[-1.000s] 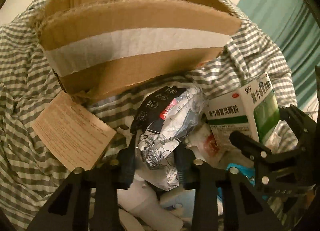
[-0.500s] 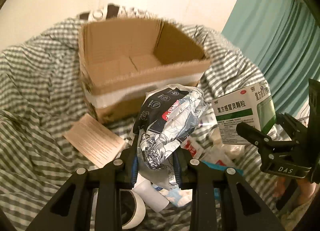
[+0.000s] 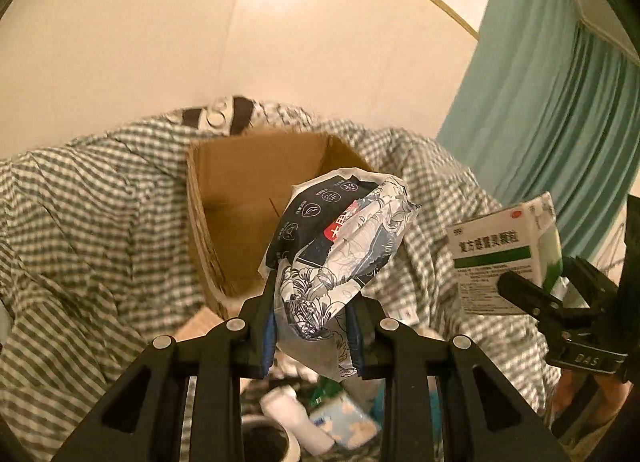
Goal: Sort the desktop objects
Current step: 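Carry the snack bag and medicine box with both tools over the cardboard box, then open both tools to drop the items into the box and withdraw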
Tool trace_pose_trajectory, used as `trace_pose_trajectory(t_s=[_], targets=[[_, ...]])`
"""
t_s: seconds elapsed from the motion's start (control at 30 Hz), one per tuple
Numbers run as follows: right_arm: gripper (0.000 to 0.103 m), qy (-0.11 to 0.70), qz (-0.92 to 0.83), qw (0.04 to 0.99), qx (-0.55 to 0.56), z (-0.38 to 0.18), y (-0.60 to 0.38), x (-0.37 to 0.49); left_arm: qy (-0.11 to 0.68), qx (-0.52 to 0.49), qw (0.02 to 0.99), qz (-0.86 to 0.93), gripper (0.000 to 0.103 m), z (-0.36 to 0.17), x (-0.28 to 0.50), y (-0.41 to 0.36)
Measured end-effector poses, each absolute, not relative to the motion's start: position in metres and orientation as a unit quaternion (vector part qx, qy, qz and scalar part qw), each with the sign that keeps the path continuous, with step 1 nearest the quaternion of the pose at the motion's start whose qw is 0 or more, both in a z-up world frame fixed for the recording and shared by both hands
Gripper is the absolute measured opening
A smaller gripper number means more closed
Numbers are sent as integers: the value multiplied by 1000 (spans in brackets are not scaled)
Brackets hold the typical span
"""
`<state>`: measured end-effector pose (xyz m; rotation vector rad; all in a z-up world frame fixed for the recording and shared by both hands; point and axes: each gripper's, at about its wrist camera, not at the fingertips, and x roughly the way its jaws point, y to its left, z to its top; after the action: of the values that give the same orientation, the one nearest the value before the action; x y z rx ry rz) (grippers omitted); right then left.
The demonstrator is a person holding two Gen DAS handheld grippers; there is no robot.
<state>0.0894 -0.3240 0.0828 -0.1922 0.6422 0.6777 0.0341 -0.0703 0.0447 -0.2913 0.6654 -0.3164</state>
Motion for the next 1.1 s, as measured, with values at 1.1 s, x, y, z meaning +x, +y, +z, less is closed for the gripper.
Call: trace_pose_trajectory(t_s=[1.1], targets=[[95,378,367,849,-35,-4,-175,259,344,-183,919,-53,61,-28,234,-24]])
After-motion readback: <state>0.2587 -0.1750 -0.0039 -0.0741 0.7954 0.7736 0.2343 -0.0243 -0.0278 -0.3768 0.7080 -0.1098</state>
